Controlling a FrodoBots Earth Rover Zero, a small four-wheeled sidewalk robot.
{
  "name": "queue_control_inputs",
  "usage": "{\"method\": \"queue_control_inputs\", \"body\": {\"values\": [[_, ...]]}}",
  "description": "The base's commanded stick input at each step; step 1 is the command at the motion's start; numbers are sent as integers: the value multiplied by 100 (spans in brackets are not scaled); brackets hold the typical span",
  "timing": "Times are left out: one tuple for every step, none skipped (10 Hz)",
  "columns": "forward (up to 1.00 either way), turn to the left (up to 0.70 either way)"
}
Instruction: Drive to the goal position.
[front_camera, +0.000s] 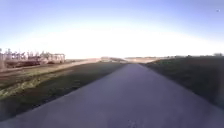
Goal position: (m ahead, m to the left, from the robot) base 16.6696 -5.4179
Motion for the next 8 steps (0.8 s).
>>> {"method": "queue_control_inputs", "body": {"values": [[70, -6], [70, -6], [70, -6], [70, -6], [70, -6], [70, -7], [70, -8], [70, -9]]}}
